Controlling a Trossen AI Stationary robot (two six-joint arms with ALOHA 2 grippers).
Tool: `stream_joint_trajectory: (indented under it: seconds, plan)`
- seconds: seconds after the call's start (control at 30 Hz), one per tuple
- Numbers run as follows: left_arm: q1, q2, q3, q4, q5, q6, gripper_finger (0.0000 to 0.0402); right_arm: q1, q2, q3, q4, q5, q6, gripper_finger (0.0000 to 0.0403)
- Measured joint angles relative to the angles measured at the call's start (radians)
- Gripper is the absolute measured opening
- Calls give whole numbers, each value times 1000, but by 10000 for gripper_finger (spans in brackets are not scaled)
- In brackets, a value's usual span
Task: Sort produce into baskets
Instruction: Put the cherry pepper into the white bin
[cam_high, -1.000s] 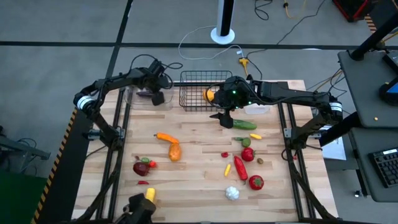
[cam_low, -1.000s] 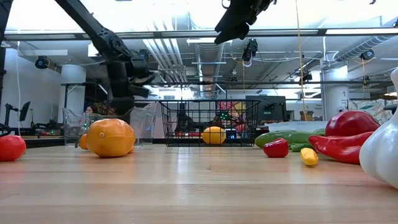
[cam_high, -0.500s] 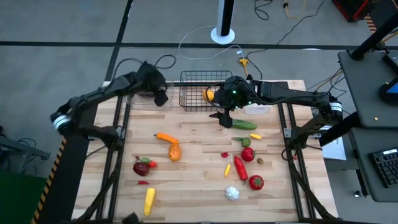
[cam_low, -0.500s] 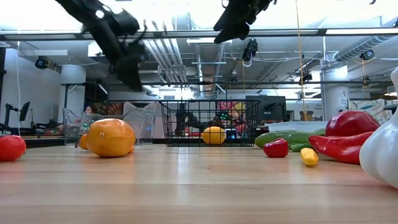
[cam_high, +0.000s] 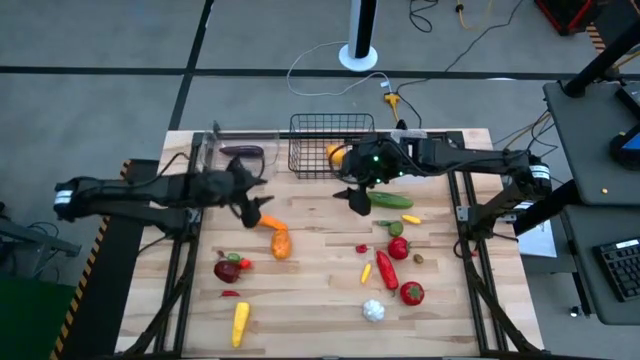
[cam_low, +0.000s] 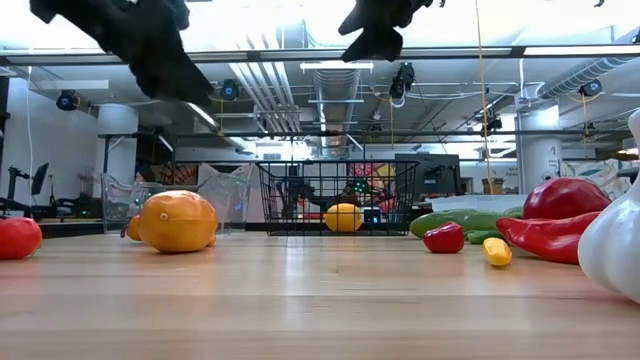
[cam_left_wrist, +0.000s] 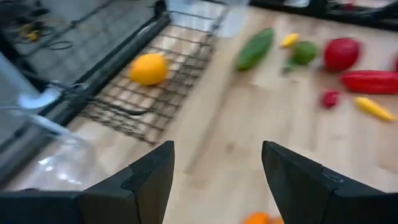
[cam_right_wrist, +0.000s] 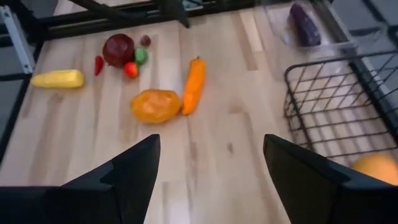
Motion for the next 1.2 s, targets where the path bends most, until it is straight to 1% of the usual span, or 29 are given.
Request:
stream_joint_trajectory:
  seconds: [0.13, 0.3, 0.5, 0.6, 0.73, 1.0, 1.2]
  plan:
    - [-127, -11, -34, 54, -41, -57, 224, 50, 3, 0, -10, -1, 72, 268]
    - [-222, 5, -30, 66, -50, -105, 224, 106, 6, 0, -18, -3, 180, 260]
    - [-304, 16, -29, 187, -50, -31, 224, 163, 5, 0, -113, 0, 339, 252]
    - [-315, 12, -29, 225, -50, 1, 224, 196, 12, 0, -173, 17, 404, 251]
    - [-314, 4, -29, 227, -51, 24, 224, 225, 19, 0, -238, 42, 496, 251]
    - [-314, 0, -29, 227, -53, 87, 224, 253, 21, 0, -372, 42, 677, 251]
    - [-314, 0, -29, 227, -108, 147, 224, 277, 28, 0, -478, 42, 834, 251]
